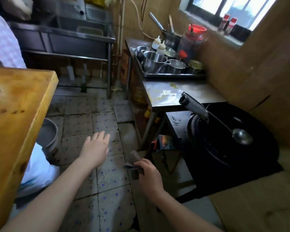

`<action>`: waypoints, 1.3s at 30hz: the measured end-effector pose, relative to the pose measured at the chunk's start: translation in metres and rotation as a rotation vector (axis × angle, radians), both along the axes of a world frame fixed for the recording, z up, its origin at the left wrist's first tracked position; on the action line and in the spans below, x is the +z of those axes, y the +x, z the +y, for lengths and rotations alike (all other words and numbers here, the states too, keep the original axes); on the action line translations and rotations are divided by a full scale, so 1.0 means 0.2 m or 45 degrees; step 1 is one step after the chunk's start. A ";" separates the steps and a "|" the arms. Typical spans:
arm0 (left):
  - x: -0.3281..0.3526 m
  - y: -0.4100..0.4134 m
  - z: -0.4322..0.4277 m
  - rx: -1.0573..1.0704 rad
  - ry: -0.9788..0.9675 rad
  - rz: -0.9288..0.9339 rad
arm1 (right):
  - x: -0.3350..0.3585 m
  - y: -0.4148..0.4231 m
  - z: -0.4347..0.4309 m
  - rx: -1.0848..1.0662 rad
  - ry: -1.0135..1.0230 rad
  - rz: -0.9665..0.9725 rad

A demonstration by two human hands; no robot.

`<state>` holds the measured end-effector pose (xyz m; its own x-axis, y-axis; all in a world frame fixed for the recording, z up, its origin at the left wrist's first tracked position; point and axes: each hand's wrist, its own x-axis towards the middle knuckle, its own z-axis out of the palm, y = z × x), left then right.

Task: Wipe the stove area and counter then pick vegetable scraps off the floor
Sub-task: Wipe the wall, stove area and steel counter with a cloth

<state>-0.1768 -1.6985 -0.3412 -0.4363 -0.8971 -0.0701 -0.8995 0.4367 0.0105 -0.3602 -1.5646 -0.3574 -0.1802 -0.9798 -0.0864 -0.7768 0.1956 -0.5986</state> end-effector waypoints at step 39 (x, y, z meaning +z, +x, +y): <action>0.14 -0.94 0.12 -0.676 0.299 0.006 | 0.00 -1.09 0.42 -0.976 0.294 -0.065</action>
<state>-0.3648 -1.6737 -0.3140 -0.8230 -0.5159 -0.2378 -0.5576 0.8136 0.1647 -0.5773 -1.4815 -0.3572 -0.7864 -0.5412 -0.2979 -0.3488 0.7870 -0.5089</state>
